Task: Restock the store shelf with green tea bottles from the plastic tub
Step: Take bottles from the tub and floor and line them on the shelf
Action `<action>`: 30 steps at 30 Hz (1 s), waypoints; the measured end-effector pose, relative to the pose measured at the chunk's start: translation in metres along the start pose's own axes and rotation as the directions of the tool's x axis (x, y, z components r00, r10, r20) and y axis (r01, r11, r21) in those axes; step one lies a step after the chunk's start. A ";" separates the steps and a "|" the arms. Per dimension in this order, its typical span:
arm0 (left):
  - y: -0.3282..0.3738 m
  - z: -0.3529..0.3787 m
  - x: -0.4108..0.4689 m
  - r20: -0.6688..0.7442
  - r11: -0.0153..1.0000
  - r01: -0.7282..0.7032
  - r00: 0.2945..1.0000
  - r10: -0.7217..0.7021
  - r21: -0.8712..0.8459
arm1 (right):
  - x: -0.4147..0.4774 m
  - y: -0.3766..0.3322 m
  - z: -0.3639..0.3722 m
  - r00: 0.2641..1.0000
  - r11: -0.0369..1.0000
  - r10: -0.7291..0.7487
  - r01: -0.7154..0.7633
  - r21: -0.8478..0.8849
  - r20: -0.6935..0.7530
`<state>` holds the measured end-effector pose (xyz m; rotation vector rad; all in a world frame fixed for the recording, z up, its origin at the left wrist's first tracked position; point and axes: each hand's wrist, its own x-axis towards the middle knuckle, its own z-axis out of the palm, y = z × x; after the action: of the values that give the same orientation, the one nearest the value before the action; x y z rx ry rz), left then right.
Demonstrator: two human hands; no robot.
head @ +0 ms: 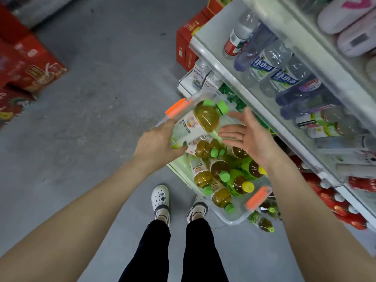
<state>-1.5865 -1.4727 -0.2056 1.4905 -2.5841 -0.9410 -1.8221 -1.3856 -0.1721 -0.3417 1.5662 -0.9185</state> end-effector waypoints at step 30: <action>-0.049 0.020 -0.022 0.040 0.742 0.457 0.862 -0.505 -0.491 | 0.139 0.115 0.110 0.987 0.901 -0.109 0.049 -0.432 -0.116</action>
<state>-1.5422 -1.4633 -0.2408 1.9948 -1.7022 -1.3876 -1.7189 -1.4456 -0.3470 -0.6695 1.8935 -0.6603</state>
